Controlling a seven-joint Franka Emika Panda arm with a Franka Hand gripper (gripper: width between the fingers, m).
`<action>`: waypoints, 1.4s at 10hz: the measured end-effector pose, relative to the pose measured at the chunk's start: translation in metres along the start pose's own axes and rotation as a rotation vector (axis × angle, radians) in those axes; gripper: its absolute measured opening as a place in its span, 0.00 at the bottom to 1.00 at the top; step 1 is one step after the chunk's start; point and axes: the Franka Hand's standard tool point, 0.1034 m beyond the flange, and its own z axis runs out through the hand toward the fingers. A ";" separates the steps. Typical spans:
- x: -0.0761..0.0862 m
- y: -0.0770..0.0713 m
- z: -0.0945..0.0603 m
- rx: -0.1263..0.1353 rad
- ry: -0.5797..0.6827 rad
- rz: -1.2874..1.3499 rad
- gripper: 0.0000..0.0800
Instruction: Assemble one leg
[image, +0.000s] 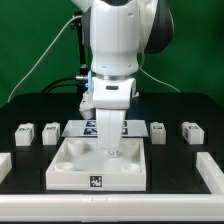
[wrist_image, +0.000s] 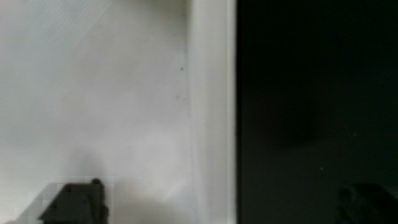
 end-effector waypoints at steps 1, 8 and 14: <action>0.000 0.000 -0.001 -0.001 0.000 0.011 0.81; 0.000 0.002 -0.001 -0.009 0.002 0.011 0.09; 0.005 0.008 -0.001 -0.019 0.004 0.003 0.09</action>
Offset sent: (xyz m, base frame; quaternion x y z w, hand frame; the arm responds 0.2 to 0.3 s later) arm 0.0000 0.0000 0.0000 0.0000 0.0000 0.0000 1.0000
